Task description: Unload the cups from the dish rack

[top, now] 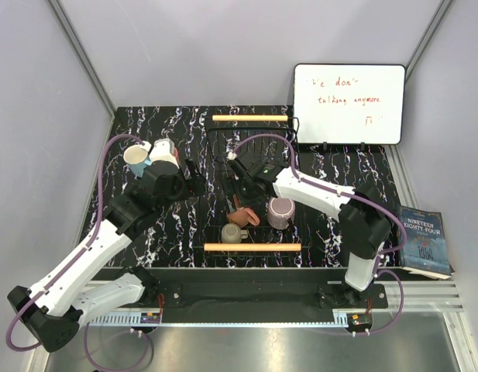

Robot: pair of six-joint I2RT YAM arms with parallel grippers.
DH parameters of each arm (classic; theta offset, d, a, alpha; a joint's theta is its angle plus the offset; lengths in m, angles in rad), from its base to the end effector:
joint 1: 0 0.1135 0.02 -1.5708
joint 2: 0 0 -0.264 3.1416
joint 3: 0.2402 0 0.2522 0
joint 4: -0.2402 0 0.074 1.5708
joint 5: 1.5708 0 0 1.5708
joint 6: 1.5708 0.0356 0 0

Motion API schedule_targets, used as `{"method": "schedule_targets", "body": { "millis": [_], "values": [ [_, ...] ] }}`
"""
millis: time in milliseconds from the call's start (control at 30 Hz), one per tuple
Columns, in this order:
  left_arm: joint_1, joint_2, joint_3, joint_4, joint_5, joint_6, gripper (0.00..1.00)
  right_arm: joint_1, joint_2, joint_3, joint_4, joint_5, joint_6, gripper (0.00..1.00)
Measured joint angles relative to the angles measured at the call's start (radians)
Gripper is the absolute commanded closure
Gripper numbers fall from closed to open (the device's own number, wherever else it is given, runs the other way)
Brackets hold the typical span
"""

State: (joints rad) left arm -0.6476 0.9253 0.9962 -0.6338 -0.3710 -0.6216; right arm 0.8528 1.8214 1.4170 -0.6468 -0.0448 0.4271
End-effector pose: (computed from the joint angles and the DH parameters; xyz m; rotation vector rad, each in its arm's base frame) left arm 0.1608 -0.1055 0.3444 -0.1901 2.1043 -0.3695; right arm 0.2545 0.2938 0.2329 -0.5884 2.6464 0.4790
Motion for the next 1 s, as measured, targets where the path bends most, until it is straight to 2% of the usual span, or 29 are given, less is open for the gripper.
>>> {"method": "schedule_targets", "body": {
  "millis": [100,133,233,733,1000],
  "values": [
    [-0.001,0.001,-0.007,-0.001,0.000,0.000,0.08,0.002,-0.005,-0.002,0.003,0.007,-0.002,0.55],
    [-0.001,0.001,-0.009,-0.001,0.000,-0.001,0.09,0.002,-0.011,-0.002,0.004,0.011,-0.001,0.70],
    [-0.001,0.002,-0.010,0.000,0.000,-0.003,0.09,0.003,-0.018,-0.006,0.011,0.016,0.004,1.00],
    [-0.002,0.002,-0.025,0.000,0.000,-0.007,0.09,0.008,-0.047,-0.030,0.009,0.055,0.015,1.00],
    [-0.003,0.002,-0.025,0.003,0.000,-0.007,0.09,0.011,-0.187,-0.022,-0.033,0.163,0.010,1.00]
  ]
}}
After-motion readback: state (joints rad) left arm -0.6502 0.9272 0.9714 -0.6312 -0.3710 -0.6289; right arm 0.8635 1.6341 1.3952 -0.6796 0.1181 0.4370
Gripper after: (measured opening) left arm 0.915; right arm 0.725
